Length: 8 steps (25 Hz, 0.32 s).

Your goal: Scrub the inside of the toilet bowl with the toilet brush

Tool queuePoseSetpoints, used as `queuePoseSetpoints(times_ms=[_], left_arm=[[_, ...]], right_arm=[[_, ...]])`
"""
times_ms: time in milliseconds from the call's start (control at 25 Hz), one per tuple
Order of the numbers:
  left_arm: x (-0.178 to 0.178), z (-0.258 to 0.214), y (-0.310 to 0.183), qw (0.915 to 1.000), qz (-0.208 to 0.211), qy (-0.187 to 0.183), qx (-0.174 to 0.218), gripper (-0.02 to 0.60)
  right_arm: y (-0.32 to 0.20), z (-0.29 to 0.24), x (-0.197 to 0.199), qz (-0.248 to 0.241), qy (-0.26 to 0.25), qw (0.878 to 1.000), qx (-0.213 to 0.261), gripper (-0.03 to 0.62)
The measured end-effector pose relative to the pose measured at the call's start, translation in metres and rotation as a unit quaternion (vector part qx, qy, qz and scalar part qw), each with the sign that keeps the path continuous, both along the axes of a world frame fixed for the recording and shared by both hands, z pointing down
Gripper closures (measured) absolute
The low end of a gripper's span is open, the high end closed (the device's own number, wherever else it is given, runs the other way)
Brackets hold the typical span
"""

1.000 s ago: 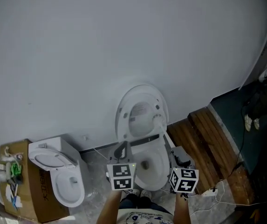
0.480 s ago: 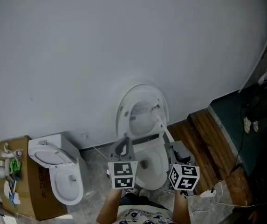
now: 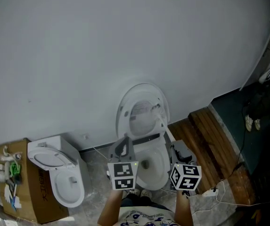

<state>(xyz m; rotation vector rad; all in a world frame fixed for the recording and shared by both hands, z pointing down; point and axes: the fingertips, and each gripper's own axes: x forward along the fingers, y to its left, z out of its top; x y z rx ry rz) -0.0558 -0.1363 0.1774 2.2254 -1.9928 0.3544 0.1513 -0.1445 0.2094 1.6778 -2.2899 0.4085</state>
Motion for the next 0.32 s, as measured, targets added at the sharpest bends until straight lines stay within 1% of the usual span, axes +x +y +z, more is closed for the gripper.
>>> queuePoseSetpoints(times_ms=[320], left_arm=[[0.0011, 0.0016, -0.0071, 1.0000, 0.002, 0.003, -0.001, 0.578]], right_arm=[[-0.0077, 0.0017, -0.0009, 0.001, 0.001, 1.000, -0.003, 0.433]])
